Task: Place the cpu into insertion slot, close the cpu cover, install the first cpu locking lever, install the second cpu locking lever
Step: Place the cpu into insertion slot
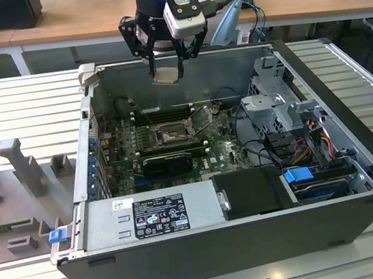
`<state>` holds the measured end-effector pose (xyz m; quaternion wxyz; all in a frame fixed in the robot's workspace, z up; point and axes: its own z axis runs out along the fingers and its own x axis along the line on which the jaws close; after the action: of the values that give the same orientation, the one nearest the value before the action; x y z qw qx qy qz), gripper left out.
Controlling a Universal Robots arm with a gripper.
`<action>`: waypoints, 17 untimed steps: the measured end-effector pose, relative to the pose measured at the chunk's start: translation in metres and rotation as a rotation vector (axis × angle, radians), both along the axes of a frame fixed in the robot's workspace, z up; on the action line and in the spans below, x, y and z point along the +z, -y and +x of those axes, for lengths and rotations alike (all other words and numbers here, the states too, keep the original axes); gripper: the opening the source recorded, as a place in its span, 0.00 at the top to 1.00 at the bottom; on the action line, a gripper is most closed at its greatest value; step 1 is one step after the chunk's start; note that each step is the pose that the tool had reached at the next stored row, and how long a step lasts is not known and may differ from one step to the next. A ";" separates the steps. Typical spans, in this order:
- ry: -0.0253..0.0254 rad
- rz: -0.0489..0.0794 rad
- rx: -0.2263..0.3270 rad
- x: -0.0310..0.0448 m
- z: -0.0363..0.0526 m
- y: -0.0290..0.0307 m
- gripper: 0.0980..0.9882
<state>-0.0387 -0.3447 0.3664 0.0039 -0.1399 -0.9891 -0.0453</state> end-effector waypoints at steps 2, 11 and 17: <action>0.0000 0.000 -0.005 0.0000 0.0000 0.0000 0.52; 0.0000 0.000 -0.031 0.0000 0.0000 0.0000 0.52; 0.0000 0.000 -0.051 0.0000 0.0000 0.0000 0.52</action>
<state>-0.0387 -0.3447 0.3664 0.0028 -0.1651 -0.9852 -0.0454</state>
